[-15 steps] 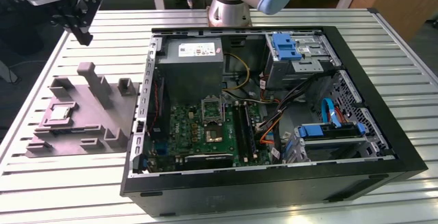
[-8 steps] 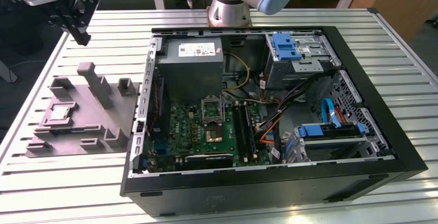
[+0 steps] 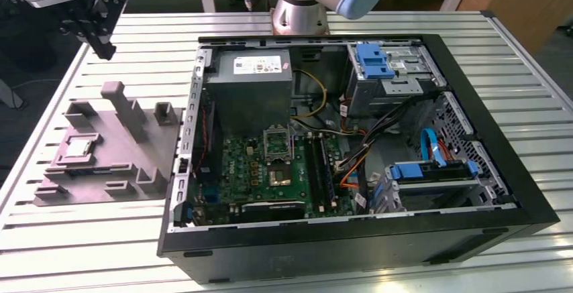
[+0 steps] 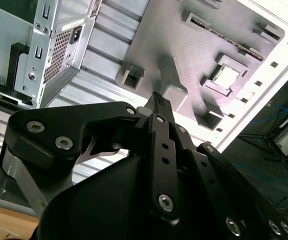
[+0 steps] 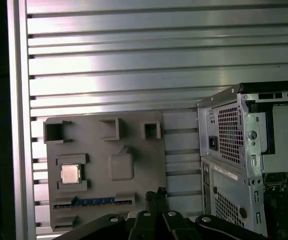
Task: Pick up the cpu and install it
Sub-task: 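Reach for the cpu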
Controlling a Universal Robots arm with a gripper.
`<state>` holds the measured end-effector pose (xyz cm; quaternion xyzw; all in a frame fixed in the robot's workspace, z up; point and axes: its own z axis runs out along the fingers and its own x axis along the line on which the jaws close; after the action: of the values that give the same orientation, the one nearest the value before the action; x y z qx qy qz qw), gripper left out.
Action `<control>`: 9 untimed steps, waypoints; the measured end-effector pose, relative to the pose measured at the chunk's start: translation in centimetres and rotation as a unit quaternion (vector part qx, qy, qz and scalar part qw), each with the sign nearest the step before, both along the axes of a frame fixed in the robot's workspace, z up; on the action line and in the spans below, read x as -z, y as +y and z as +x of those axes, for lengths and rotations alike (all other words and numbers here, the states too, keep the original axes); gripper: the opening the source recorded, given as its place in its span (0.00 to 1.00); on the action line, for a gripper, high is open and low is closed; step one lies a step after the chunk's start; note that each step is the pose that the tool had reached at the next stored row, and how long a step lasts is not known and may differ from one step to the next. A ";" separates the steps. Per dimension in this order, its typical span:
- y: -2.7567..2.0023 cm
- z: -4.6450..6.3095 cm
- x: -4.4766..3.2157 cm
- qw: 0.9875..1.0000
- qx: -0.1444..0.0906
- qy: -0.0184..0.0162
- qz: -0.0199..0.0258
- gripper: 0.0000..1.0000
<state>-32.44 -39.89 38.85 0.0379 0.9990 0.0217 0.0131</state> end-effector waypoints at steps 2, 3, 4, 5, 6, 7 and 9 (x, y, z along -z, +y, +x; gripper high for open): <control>0.00 -0.1 0.00 1.000 0.000 0.000 0.000 0.11; 0.00 -0.1 0.00 1.000 0.000 0.000 0.000 0.11; 0.00 -0.2 0.01 1.000 0.000 0.000 0.000 0.11; 0.00 -0.2 0.00 1.000 0.000 0.000 0.000 0.11; 0.00 -0.3 0.01 1.000 0.000 0.000 0.000 0.11; 0.00 -0.3 0.01 1.000 0.000 0.000 0.000 0.11; 0.00 -0.4 0.02 1.000 0.000 0.000 0.000 0.11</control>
<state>-32.87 -39.90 38.83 0.0379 0.9990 0.0217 0.0131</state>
